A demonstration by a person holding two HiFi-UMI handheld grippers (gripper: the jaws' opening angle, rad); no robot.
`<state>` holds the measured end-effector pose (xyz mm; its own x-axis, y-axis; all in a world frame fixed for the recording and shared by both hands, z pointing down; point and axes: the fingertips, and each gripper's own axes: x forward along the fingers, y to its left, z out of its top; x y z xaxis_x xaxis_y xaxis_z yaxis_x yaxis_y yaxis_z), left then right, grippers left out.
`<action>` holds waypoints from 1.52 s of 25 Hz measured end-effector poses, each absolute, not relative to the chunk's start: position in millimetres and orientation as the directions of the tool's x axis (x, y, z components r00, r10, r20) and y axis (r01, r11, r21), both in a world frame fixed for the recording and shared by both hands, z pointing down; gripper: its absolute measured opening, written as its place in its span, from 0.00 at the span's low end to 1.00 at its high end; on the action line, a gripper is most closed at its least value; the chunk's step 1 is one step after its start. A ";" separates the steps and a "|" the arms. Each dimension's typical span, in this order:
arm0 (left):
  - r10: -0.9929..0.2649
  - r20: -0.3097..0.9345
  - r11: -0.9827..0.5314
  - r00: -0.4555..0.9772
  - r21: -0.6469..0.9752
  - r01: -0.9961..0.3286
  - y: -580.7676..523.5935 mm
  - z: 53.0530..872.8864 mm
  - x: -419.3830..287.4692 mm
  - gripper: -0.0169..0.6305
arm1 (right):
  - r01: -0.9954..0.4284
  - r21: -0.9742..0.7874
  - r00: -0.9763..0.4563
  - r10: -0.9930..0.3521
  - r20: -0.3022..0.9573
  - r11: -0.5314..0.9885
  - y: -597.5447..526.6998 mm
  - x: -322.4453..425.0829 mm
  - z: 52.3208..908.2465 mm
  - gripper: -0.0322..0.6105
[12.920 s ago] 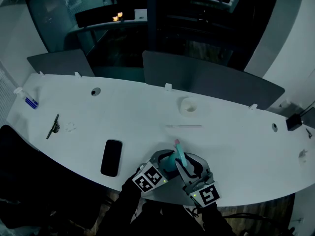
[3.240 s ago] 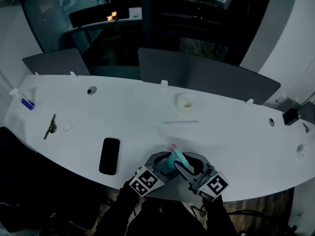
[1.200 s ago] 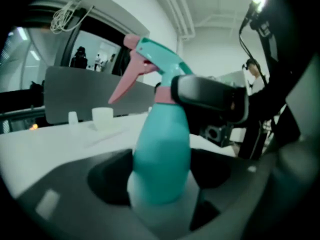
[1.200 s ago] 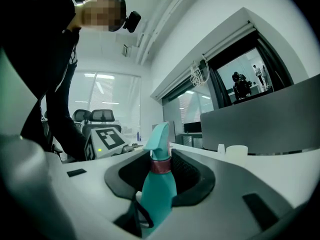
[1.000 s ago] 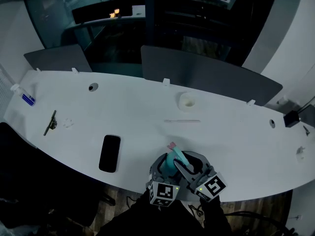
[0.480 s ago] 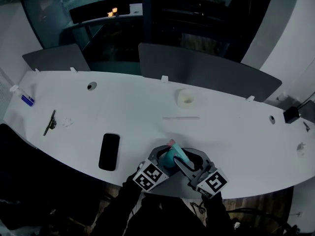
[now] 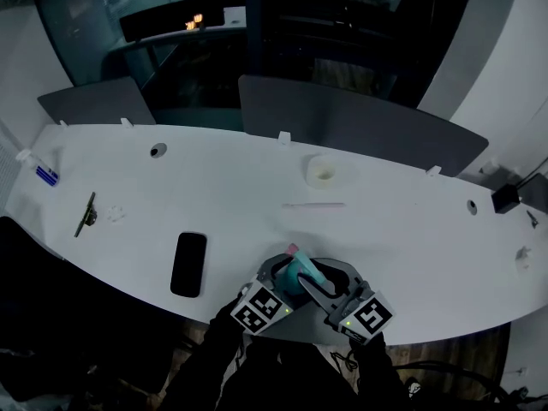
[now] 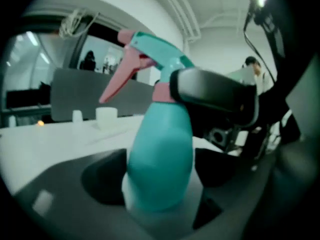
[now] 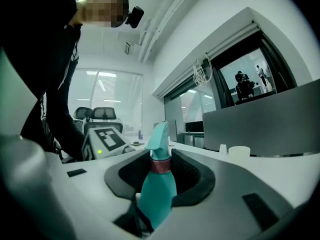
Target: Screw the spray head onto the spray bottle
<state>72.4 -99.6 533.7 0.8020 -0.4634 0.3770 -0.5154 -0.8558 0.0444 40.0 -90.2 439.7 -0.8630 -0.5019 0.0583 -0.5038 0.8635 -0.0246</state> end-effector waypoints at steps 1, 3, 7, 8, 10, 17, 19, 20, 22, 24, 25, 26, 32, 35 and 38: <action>-0.410 0.381 -0.878 0.829 0.081 -0.472 -98.3 532.3 74.0 0.67 | -0.502 -0.031 -0.864 -0.500 0.056 0.864 -90.3 40.7 439.9 0.26; -0.426 0.361 -0.869 0.830 0.095 -0.486 -98.6 529.3 74.2 0.63 | -0.512 -0.038 -0.858 -0.510 0.056 0.858 -90.0 42.6 440.1 0.26; -0.773 0.280 -0.580 0.569 0.049 -0.813 -104.1 526.7 64.9 0.62 | -0.539 -0.023 -0.841 -0.537 0.059 0.842 -89.0 42.8 439.8 0.26; -0.828 0.282 -0.495 0.484 0.035 -0.868 -104.3 528.4 61.9 0.62 | -0.542 -0.021 -0.839 -0.541 0.055 0.840 -88.4 42.1 439.5 0.26; -0.857 0.291 -0.437 0.425 0.026 -0.899 -104.6 531.6 61.3 0.63 | -0.553 -0.030 -0.833 -0.551 0.048 0.833 -88.1 42.5 439.1 0.26; -0.769 0.270 -0.588 0.579 0.052 -0.807 -95.4 527.3 58.8 0.79 | -0.584 -0.032 -0.810 -0.580 0.092 0.811 -79.3 39.8 447.2 0.43; -0.756 0.268 -0.613 0.598 0.033 -0.789 -90.1 525.2 53.0 0.83 | -0.611 -0.045 -0.791 -0.606 0.085 0.791 -77.1 44.5 445.7 0.49; -0.754 0.267 -0.616 0.600 0.028 -0.787 -87.8 523.9 48.5 0.84 | -0.623 -0.046 -0.781 -0.618 0.087 0.781 -75.4 47.6 445.2 0.49; -0.759 0.256 -0.611 0.599 0.042 -0.791 -83.1 519.7 36.3 0.84 | -0.654 -0.048 -0.756 -0.649 0.081 0.755 -70.9 57.3 443.0 0.49; -0.760 0.242 -0.600 0.603 0.095 -0.794 -75.0 518.2 20.0 0.84 | -0.696 -0.085 -0.718 -0.694 0.055 0.713 -61.7 70.7 438.7 0.49; -0.757 0.239 -0.596 0.609 0.130 -0.792 -69.2 520.1 10.8 0.84 | -0.720 -0.116 -0.692 -0.721 0.040 0.684 -54.6 78.1 439.1 0.49; -0.753 0.235 -0.595 0.615 0.156 -0.789 -63.9 522.1 1.0 0.84 | -0.746 -0.141 -0.661 -0.750 0.029 0.651 -47.2 85.3 442.9 0.49; -0.793 0.208 -0.565 0.572 0.098 -0.819 -46.2 496.1 -43.6 0.76 | -0.859 -0.066 -0.511 -0.850 0.129 0.507 -16.6 105.3 468.0 0.49; -0.875 0.149 -0.465 0.460 0.002 -0.885 -48.3 461.8 -61.5 0.16 | -0.890 0.120 -0.414 -0.889 0.194 0.441 -14.0 104.9 460.9 0.17; -0.916 0.063 -0.402 0.397 -0.180 -0.898 -43.8 423.9 -58.2 0.03 | -0.877 0.188 -0.415 -0.895 0.162 0.441 -7.7 94.1 442.2 0.06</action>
